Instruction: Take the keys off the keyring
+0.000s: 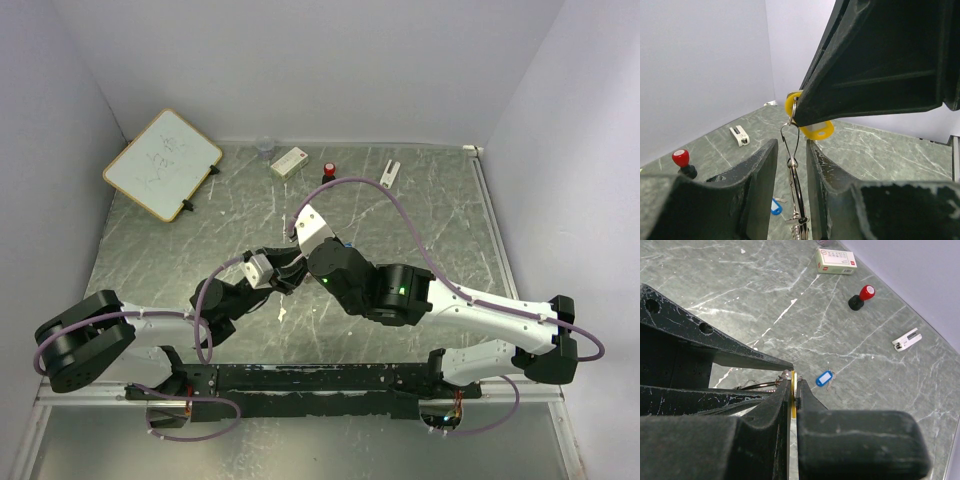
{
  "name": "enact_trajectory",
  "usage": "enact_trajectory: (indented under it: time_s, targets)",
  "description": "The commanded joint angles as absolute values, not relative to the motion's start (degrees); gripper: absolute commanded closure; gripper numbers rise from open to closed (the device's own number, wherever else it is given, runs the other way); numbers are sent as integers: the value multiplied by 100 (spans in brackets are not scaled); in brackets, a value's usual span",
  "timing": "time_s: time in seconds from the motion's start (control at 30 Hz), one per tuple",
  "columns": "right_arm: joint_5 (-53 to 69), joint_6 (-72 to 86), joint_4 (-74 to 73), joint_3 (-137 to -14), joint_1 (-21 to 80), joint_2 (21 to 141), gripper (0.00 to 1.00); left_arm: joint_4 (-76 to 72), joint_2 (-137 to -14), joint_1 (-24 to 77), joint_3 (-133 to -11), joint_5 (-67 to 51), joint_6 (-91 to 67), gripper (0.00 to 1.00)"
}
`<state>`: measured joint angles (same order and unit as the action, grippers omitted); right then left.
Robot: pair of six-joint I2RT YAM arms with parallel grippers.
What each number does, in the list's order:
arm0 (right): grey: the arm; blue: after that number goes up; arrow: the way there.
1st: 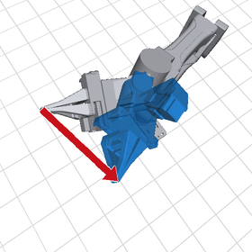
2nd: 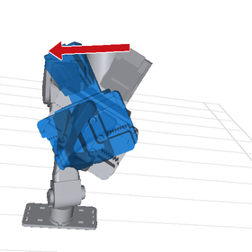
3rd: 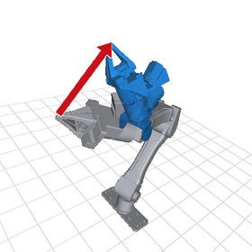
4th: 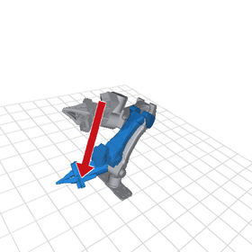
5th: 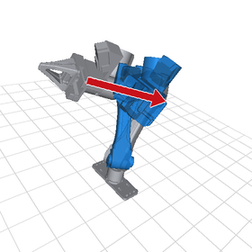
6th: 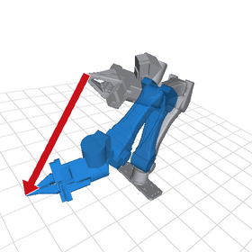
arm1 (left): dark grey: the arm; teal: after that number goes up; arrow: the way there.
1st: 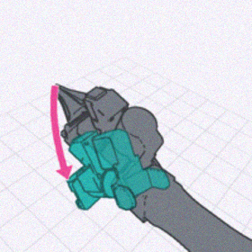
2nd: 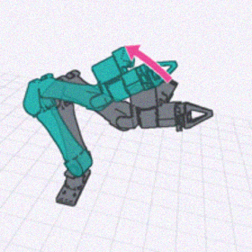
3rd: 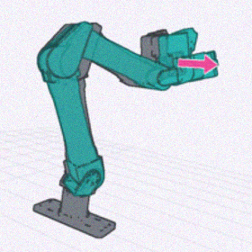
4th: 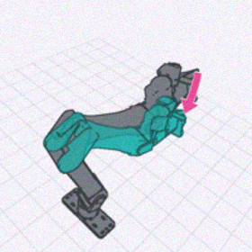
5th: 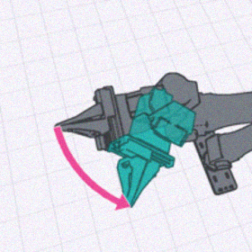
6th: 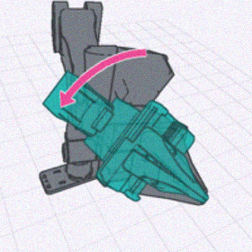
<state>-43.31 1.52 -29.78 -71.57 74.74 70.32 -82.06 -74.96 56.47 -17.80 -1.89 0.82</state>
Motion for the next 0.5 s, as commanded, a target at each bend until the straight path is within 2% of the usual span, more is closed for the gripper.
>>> enact_trajectory:
  time_s: [0.0, 0.17, 0.27, 0.47]
  targets:
    - [-4451, 132, -2767, -7128, 7488, 6988, 100, -8477, -7444, 5696, -1734, -115, 35, 60]
    - [-4460, 132, -2767, -7110, 7484, 6978, 100, -8525, -7437, 5700, -1722, -90, 61, 61]
    - [-4461, 134, -2765, -7110, 7487, 6979, 100, -8475, -7422, 5695, -1737, -97, 53, 66]
    - [-4464, 141, -2764, -7102, 7489, 6979, 100, -8530, -7462, 5696, -1717, -97, 18, 65]
